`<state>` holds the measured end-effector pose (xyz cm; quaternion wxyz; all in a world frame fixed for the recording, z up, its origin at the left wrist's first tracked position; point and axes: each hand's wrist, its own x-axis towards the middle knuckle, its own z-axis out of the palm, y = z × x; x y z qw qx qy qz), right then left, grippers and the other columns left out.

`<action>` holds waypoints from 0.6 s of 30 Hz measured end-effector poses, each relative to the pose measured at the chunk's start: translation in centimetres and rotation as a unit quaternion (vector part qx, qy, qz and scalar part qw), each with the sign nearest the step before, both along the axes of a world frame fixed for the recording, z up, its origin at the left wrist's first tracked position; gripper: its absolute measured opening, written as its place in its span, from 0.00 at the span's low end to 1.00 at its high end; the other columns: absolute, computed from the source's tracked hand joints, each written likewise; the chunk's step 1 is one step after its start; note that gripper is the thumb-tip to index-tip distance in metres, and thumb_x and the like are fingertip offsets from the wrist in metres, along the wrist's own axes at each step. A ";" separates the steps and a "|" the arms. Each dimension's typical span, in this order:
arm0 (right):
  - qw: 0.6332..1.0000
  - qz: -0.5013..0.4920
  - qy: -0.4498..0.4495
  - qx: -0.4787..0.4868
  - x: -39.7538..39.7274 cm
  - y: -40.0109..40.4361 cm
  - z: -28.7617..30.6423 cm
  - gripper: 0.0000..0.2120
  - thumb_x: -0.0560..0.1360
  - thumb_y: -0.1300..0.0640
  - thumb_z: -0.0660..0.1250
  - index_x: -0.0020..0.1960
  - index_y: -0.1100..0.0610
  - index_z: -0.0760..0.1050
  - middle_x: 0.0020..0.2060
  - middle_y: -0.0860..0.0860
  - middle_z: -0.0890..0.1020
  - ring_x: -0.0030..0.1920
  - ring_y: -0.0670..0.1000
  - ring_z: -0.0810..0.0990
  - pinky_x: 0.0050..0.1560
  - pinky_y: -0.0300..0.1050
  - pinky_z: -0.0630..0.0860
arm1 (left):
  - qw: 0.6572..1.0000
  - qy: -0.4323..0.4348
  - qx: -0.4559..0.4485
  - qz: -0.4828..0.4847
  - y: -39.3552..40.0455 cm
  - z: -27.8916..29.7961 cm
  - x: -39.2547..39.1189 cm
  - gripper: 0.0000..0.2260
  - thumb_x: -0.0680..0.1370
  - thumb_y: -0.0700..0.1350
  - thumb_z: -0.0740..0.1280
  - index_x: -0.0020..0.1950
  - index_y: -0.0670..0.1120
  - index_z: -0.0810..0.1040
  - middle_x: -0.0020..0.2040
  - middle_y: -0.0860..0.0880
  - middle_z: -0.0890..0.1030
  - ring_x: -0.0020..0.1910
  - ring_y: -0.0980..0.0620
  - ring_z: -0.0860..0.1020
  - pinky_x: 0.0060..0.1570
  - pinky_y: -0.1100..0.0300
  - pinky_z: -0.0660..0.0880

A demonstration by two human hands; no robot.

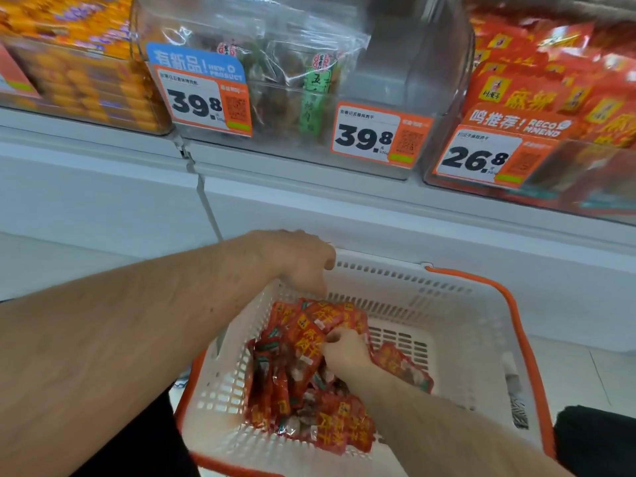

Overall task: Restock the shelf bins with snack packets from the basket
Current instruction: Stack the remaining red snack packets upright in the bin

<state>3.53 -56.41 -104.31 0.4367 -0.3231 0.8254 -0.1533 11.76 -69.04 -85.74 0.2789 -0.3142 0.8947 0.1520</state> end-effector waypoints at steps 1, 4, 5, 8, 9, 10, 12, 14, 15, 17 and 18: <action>1.000 0.004 0.005 -0.011 -0.7 -0.3 0.8 0.06 0.79 0.57 0.63 0.54 0.53 0.77 0.48 0.52 0.82 0.39 0.51 0.81 0.39 0.43 0.79 | 1.000 0.001 0.004 0.006 -0.1 0.0 0.0 0.29 0.77 0.58 0.66 0.76 0.53 0.63 0.72 0.49 0.68 0.66 0.46 0.71 0.61 0.50 0.71; 0.998 0.032 0.007 -0.051 -3.4 -1.0 4.4 0.12 0.81 0.58 0.60 0.64 0.54 0.74 0.49 0.52 0.80 0.38 0.52 0.84 0.38 0.46 0.81 | 0.998 0.017 0.042 0.038 -0.4 -0.3 0.0 0.31 0.78 0.57 0.66 0.77 0.51 0.61 0.74 0.48 0.67 0.69 0.46 0.70 0.63 0.52 0.70; 0.996 0.048 0.012 -0.069 -4.5 -1.3 5.8 0.12 0.81 0.58 0.60 0.64 0.54 0.74 0.48 0.52 0.80 0.39 0.54 0.84 0.40 0.48 0.82 | 0.996 0.025 0.061 0.056 -0.5 -0.4 0.0 0.32 0.78 0.57 0.66 0.77 0.50 0.59 0.75 0.48 0.66 0.69 0.47 0.69 0.64 0.53 0.70; 0.986 0.108 0.052 -0.116 -7.7 -1.7 10.5 0.07 0.81 0.57 0.60 0.57 0.53 0.74 0.48 0.56 0.82 0.45 0.57 0.84 0.48 0.53 0.81 | 0.987 0.054 0.105 0.110 -0.5 -0.2 -0.4 0.37 0.76 0.59 0.68 0.79 0.48 0.54 0.76 0.47 0.65 0.70 0.47 0.69 0.65 0.53 0.70; 0.981 0.128 0.071 -0.131 -8.9 -1.8 12.1 0.06 0.81 0.57 0.61 0.55 0.54 0.74 0.47 0.57 0.82 0.47 0.59 0.83 0.49 0.53 0.80 | 0.982 0.076 0.122 0.127 -0.3 -0.1 -0.7 0.38 0.76 0.59 0.69 0.78 0.48 0.55 0.75 0.47 0.66 0.70 0.47 0.69 0.65 0.54 0.70; 0.976 0.144 0.085 -0.140 -9.8 -1.7 14.1 0.04 0.81 0.58 0.61 0.52 0.55 0.73 0.45 0.57 0.82 0.47 0.58 0.83 0.48 0.52 0.79 | 0.973 0.112 0.146 0.142 0.1 0.2 -1.2 0.36 0.75 0.58 0.70 0.77 0.48 0.58 0.73 0.46 0.68 0.68 0.47 0.71 0.64 0.55 0.70; 0.970 0.157 0.090 -0.165 -11.5 -1.2 18.0 0.07 0.81 0.61 0.60 0.44 0.55 0.70 0.39 0.55 0.79 0.38 0.56 0.85 0.37 0.48 0.78 | 0.936 0.217 0.220 0.170 0.8 0.4 -2.3 0.26 0.75 0.51 0.73 0.70 0.49 0.69 0.65 0.49 0.77 0.63 0.50 0.76 0.60 0.58 0.73; 0.965 0.144 0.092 -0.201 -12.9 -0.4 21.5 0.11 0.80 0.62 0.60 0.40 0.53 0.67 0.36 0.55 0.77 0.35 0.56 0.85 0.35 0.52 0.79 | 0.887 0.311 0.285 0.186 1.6 0.9 -3.7 0.17 0.74 0.41 0.74 0.61 0.50 0.78 0.58 0.50 0.82 0.58 0.52 0.80 0.59 0.59 0.75; 0.961 0.141 0.102 -0.214 -13.6 0.0 22.7 0.11 0.80 0.62 0.60 0.40 0.52 0.67 0.35 0.54 0.76 0.36 0.57 0.84 0.37 0.55 0.80 | 0.867 0.347 0.297 0.198 1.8 1.3 -4.5 0.15 0.74 0.39 0.74 0.59 0.48 0.80 0.56 0.48 0.84 0.56 0.51 0.81 0.61 0.56 0.76; 0.957 0.129 0.113 -0.234 -14.8 1.0 25.1 0.10 0.81 0.62 0.60 0.42 0.52 0.68 0.33 0.54 0.76 0.34 0.57 0.84 0.36 0.53 0.80 | 0.838 0.407 0.295 0.213 2.3 2.4 -6.3 0.13 0.72 0.38 0.75 0.56 0.45 0.82 0.53 0.45 0.85 0.55 0.47 0.82 0.60 0.49 0.77; 0.955 0.117 0.117 -0.248 -15.4 1.6 26.1 0.08 0.80 0.62 0.61 0.45 0.52 0.70 0.34 0.55 0.77 0.33 0.55 0.83 0.33 0.51 0.79 | 0.829 0.430 0.289 0.213 2.6 3.2 -7.2 0.11 0.72 0.38 0.75 0.54 0.45 0.82 0.51 0.45 0.85 0.53 0.46 0.83 0.59 0.48 0.78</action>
